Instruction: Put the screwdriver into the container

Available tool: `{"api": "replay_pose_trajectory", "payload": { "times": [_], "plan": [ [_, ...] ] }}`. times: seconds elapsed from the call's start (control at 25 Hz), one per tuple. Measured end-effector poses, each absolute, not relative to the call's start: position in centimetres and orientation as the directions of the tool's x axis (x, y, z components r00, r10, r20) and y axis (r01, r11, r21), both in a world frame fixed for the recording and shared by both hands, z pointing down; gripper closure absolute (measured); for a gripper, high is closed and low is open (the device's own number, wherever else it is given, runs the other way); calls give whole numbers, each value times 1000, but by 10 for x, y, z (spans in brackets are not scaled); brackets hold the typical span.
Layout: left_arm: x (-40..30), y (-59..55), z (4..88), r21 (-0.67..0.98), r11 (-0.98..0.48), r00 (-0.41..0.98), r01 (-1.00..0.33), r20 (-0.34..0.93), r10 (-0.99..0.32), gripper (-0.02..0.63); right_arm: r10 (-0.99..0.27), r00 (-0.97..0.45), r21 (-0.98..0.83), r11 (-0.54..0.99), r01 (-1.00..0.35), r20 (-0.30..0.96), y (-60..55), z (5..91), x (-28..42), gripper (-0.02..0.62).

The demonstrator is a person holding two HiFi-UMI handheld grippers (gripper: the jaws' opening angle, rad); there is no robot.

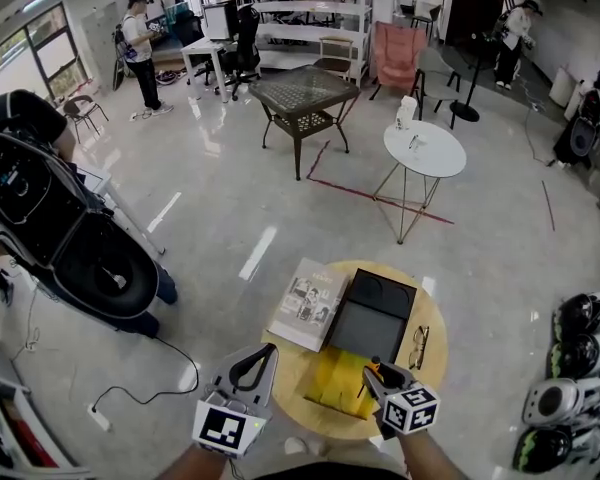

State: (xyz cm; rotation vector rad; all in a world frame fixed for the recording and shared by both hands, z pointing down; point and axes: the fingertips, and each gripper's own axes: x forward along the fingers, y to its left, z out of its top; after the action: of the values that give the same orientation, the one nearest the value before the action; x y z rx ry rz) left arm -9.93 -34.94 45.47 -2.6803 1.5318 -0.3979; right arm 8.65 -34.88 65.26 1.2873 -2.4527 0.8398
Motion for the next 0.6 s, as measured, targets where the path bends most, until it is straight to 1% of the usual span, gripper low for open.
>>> {"api": "replay_pose_trajectory", "payload": {
  "times": [0.4,0.6],
  "plan": [
    [-90,-351,454,-158,-511,478,-845,202,-855,589,-637,-576,-421,399,-815,512,-352,691,100,472],
    [-91,-354,452,-154,-498,467,-853,198,-862,589,-610,-562,-425,371,-826,560,-356,714,106,472]
  ]
}}
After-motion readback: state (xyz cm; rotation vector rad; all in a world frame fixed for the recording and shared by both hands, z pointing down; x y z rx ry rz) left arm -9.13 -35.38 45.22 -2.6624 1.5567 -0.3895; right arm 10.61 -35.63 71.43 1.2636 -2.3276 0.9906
